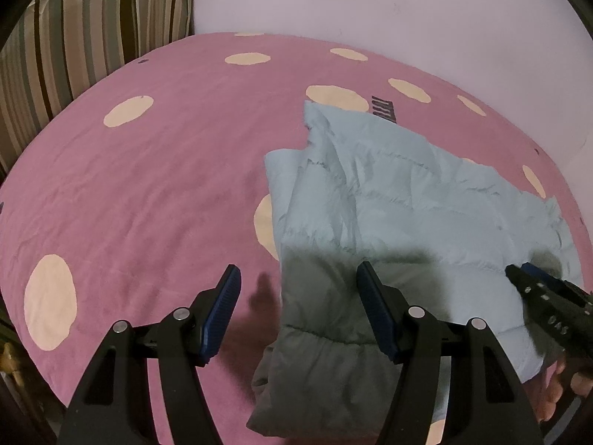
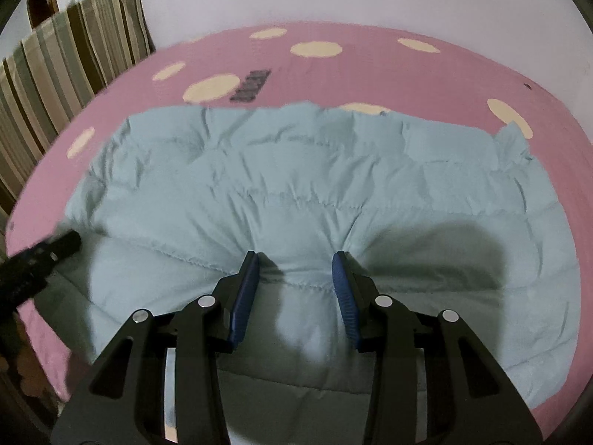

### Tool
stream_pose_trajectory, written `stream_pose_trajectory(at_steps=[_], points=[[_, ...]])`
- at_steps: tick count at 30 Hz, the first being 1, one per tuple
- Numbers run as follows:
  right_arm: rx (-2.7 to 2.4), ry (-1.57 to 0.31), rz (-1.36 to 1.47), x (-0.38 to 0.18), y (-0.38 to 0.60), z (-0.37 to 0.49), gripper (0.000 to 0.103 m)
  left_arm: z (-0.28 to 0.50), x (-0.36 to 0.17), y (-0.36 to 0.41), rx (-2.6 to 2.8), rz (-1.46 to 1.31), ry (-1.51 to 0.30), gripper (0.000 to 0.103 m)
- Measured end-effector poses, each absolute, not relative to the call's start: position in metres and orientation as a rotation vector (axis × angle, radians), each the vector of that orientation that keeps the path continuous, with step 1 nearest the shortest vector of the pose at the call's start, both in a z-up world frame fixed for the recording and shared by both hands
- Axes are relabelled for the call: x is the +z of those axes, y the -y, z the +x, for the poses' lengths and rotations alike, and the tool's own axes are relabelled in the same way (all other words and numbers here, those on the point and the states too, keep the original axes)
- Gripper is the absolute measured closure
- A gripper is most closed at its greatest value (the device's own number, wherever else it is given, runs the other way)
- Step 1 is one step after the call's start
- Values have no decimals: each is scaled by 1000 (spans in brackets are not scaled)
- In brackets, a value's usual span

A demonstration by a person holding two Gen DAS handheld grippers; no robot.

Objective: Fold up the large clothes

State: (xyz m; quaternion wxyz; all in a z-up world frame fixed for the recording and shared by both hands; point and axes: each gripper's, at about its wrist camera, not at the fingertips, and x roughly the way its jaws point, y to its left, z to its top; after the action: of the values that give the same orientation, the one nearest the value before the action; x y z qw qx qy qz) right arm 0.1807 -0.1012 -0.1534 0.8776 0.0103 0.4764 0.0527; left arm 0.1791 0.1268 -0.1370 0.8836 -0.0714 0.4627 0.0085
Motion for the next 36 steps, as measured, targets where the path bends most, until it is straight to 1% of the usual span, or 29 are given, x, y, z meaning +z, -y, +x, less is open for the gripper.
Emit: stream_pose_trajectory(at_steps=[4,9,21,22,24,33,34,35,36], points=[[86,-1012,-49,-164,92,182,62,182,-138,-126,12,-151,-966,39],[76,-1018,-65,-174,91,184,62,187,-137,-122,1,-152,-960,39],[60,-1003,-91,-177,88,183,62,203,-144,-112,-34,-156,-983,39],[59,-1002,-92,-177,87,183,62,204,-146,-111,-34,-154,-986,38],[59,-999,-93,-177,88,183,62,207,-149,-110,-28,-156,-989,32],[52,-987,-100,-178,85,182,62,217,-169,-107,-33,-170,-1052,31],[51,-985,-101,-178,85,182,62,219,-170,-106,-32,-166,-1056,31],[50,-984,-101,-178,85,182,62,219,-171,-105,-28,-160,-1059,34],[49,-983,-102,-178,84,182,62,220,-172,-103,-30,-155,-1062,42]])
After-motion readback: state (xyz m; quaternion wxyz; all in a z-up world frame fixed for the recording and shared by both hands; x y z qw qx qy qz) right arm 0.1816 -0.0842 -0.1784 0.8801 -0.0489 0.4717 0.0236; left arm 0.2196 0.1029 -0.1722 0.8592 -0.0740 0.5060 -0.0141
